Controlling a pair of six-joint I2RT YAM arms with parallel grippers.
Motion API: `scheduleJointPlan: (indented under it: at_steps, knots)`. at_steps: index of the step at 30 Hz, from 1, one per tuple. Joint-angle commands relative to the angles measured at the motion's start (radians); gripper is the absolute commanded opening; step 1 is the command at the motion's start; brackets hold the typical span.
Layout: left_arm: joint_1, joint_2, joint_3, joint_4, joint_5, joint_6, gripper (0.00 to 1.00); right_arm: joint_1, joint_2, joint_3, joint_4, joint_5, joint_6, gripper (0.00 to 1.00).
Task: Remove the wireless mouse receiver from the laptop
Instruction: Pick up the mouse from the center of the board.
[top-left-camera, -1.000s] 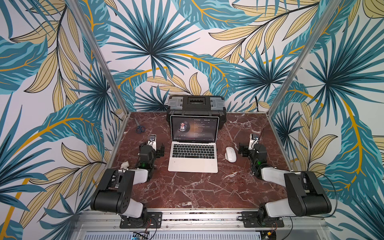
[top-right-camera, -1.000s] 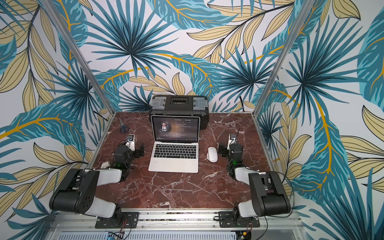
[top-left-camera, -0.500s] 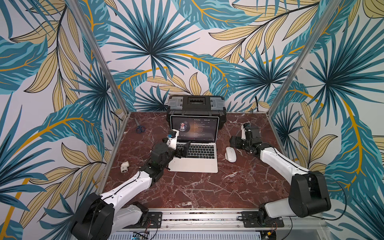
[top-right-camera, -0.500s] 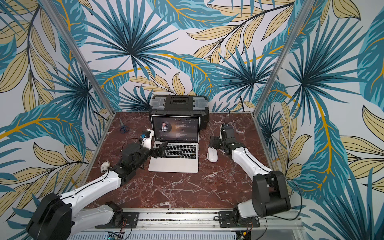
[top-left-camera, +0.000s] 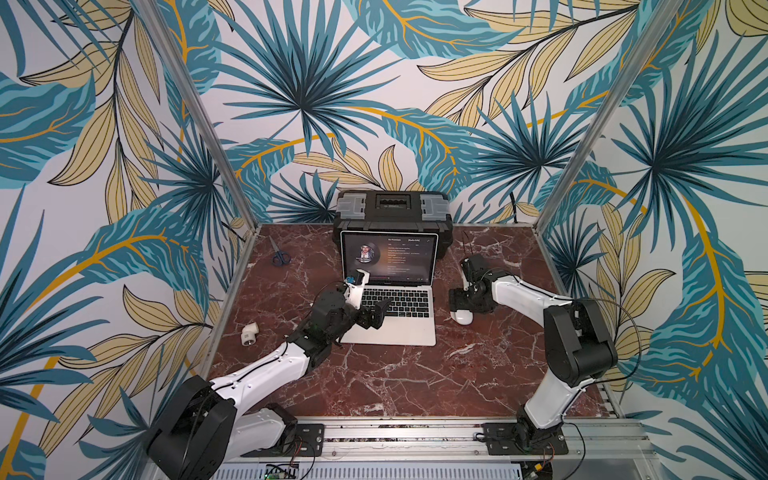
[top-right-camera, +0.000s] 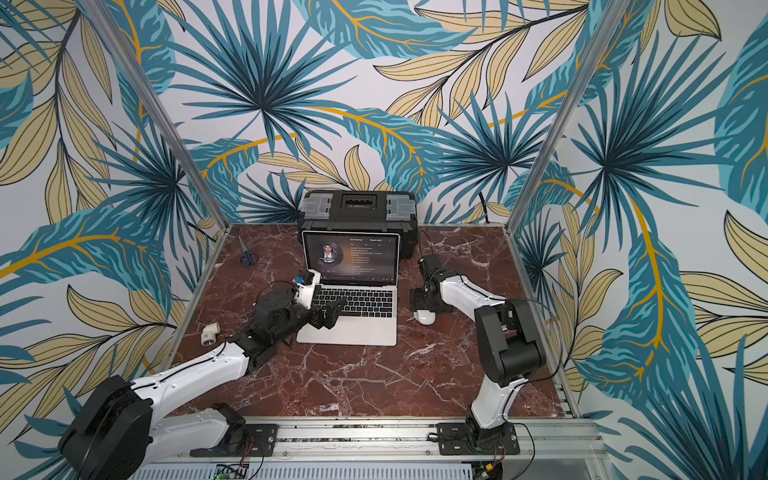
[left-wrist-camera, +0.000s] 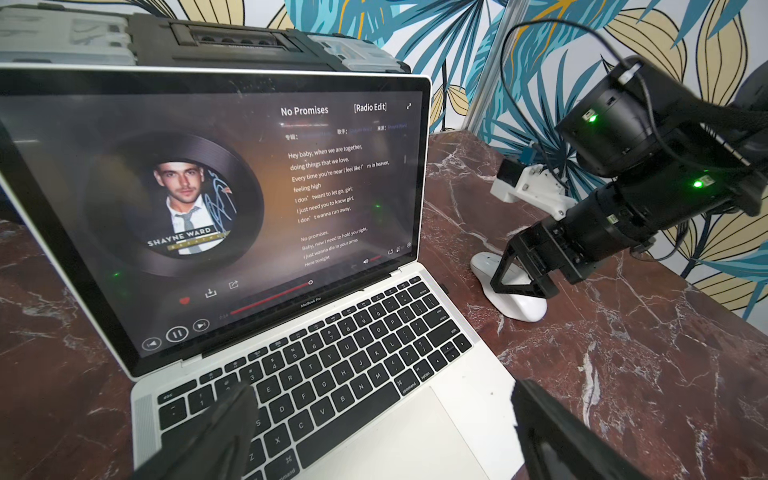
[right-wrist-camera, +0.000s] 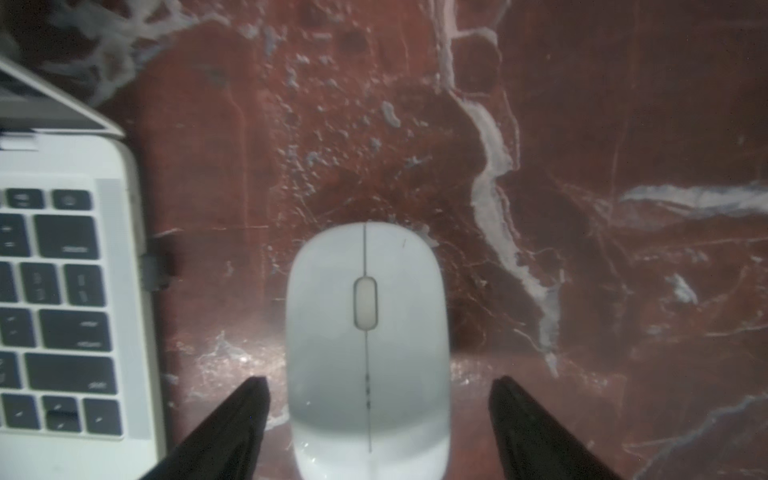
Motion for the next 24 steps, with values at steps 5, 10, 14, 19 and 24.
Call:
scheduleJointPlan:
  at_steps: [5, 10, 14, 19, 24]
  knots:
    - [-0.005, -0.001, -0.027, 0.023, 0.009, -0.017, 1.0, 0.003, 0.074, 0.049, -0.052, 0.035, -0.001, 0.75]
    - [-0.004, 0.01, -0.028, 0.036, 0.007, -0.022, 1.0, 0.007, 0.091, 0.069, -0.069, 0.044, -0.001, 0.67]
    - [-0.004, 0.012, -0.022, 0.027, -0.001, -0.024, 1.0, 0.007, 0.099, 0.07, -0.074, 0.032, 0.002, 0.64]
    - [-0.004, 0.008, -0.02, 0.022, -0.01, -0.018, 1.0, 0.01, 0.101, 0.065, -0.079, 0.012, 0.014, 0.72]
    - [-0.004, 0.01, -0.016, 0.015, -0.016, -0.017, 1.0, 0.012, 0.108, 0.072, -0.093, 0.016, 0.014, 0.7]
